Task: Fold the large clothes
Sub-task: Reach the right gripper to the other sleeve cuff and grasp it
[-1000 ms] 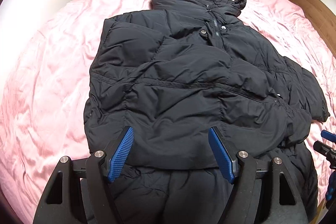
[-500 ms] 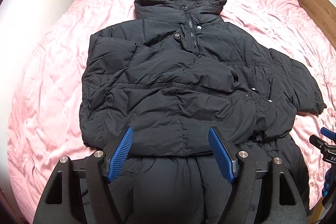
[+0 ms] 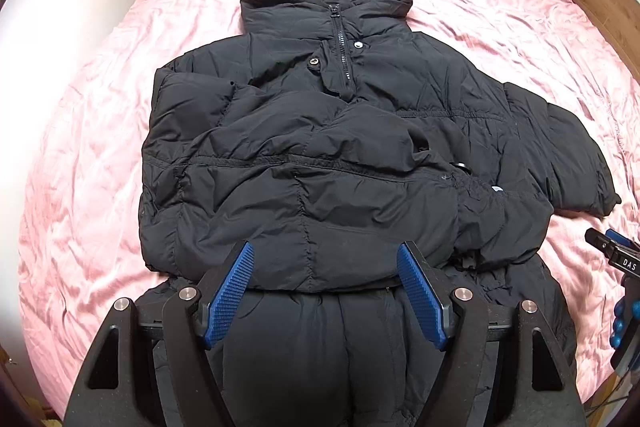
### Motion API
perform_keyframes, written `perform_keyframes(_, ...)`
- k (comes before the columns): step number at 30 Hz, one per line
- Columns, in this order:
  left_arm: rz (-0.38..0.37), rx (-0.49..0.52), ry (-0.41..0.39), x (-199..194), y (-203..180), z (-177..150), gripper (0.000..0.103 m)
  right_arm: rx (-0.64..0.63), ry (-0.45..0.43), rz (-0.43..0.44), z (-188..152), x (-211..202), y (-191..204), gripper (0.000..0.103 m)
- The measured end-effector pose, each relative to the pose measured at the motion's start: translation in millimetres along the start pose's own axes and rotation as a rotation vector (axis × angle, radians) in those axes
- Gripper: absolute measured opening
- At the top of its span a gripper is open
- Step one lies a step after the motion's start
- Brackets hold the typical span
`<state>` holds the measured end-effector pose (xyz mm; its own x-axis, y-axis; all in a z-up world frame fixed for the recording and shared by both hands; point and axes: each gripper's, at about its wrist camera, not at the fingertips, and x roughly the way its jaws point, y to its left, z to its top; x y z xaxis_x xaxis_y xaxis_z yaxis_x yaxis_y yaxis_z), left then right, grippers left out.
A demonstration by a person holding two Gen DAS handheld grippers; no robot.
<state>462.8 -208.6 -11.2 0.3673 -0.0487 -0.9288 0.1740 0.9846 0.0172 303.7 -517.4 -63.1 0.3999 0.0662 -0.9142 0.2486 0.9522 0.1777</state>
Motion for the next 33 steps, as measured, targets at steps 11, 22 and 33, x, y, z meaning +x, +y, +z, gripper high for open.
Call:
perform_keyframes(11,0.012,-0.005,0.034,7.8,-3.5,-2.3,0.073,0.292,0.013,0.057,9.1,27.3,-87.8,0.103)
perform_keyframes(22,0.025,-0.013,0.073,18.0,-4.8,-14.4,0.073,0.690,-0.063,0.275,12.9,52.2,-183.9,0.103)
perform_keyframes(33,0.036,-0.001,0.091,20.2,-3.0,-20.8,0.073,0.930,-0.133,0.416,28.1,75.7,-225.2,0.079)
